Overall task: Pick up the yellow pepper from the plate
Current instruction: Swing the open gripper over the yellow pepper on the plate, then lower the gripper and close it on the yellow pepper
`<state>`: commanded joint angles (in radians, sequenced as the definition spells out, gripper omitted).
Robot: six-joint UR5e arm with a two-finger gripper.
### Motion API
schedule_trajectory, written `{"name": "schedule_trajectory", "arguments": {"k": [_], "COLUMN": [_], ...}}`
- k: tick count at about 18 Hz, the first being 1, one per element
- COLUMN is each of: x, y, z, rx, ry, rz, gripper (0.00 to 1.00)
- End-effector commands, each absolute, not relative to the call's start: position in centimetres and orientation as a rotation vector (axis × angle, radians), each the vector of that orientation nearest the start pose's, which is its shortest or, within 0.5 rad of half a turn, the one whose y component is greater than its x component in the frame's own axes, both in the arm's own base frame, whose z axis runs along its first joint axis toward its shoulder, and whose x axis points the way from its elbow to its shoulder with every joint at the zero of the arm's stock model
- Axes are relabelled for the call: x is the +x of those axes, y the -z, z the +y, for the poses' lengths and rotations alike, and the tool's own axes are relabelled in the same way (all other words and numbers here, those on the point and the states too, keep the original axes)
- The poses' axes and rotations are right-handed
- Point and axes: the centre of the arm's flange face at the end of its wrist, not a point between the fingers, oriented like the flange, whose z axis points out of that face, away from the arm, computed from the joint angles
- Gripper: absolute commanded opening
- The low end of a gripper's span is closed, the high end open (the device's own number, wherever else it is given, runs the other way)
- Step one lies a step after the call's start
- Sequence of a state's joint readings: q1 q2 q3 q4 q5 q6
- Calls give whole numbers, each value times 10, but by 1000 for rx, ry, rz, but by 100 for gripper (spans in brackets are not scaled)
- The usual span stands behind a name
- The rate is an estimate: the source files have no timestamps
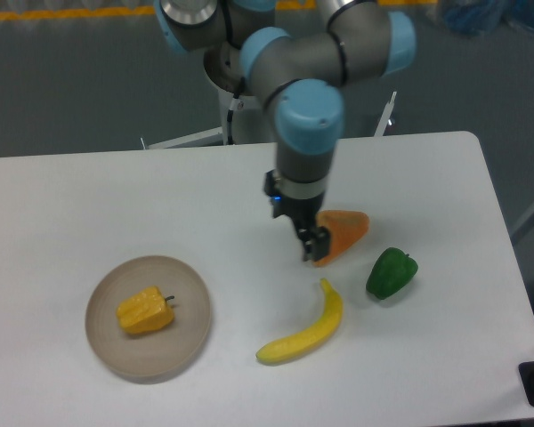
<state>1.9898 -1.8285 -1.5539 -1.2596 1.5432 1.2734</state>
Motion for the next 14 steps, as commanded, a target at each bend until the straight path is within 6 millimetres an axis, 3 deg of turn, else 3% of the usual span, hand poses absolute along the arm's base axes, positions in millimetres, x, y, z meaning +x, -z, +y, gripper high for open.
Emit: {"name": "schedule_trajectory", "arguments": {"k": [4, 10, 14], "x": [-70, -9, 15], "y": [-367, -334, -311], "z": [629, 652, 666], "rx": [-2767, -2764, -2757], "ry": [-103, -67, -73], "rz": [1229, 1258, 1245], "gripper": [100, 100, 100]}}
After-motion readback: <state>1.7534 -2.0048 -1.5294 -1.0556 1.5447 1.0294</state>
